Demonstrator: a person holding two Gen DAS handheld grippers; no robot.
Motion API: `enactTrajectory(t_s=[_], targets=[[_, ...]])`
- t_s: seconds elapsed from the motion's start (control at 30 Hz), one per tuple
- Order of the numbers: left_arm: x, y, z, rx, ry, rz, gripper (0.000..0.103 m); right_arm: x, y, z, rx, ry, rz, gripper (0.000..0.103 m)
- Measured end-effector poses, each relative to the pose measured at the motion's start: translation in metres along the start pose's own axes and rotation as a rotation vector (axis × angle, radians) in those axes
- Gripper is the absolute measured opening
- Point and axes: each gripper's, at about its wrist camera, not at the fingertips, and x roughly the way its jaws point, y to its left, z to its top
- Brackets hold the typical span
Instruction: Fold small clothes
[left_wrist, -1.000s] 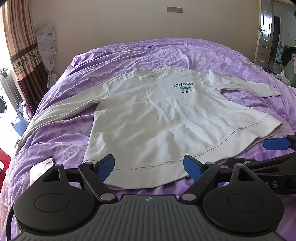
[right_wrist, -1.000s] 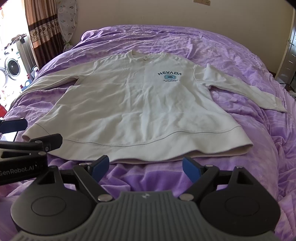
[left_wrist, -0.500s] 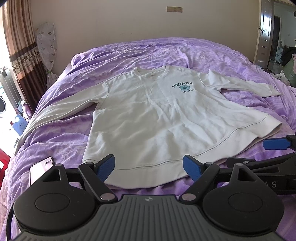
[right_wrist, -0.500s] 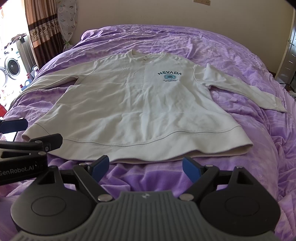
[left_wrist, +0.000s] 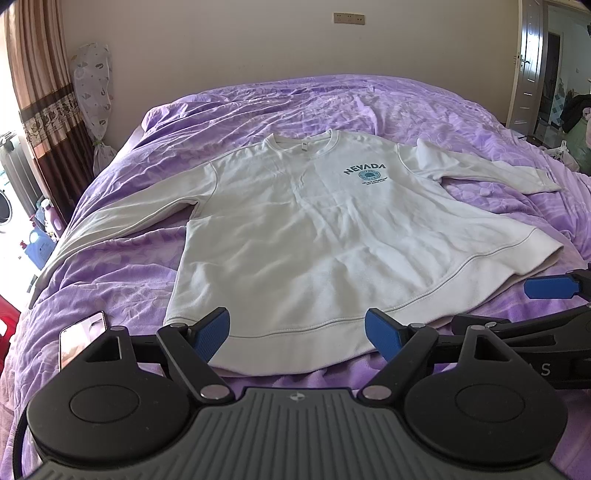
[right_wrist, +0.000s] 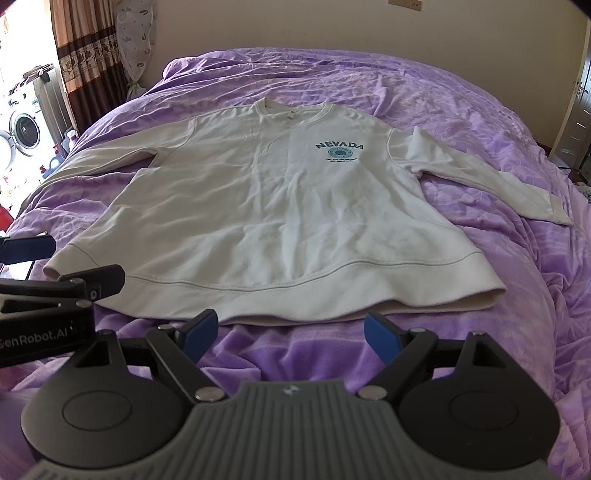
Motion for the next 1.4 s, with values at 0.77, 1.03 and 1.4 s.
enactTrajectory(t_s=[0.77, 1.03, 1.4], targets=[[0.0001, 0.0007, 0.0005, 0.0, 0.002, -0.001, 0.097, 0.002, 0.0013, -0.0013, -0.001, 0.003, -0.001, 0.083], [0.0005, 0.0009, 0.0001, -0.001, 0.003, -0.002, 0.097, 0.0027, 0.0017, -0.0018, -0.001, 0.004, 0.0, 0.083], [0.0037, 0.0067, -0.0008, -0.018, 0.007, -0.036, 0.097, 0.0065, 0.0001, -0.0005, -0.004, 0.011, 0.015, 0.083]])
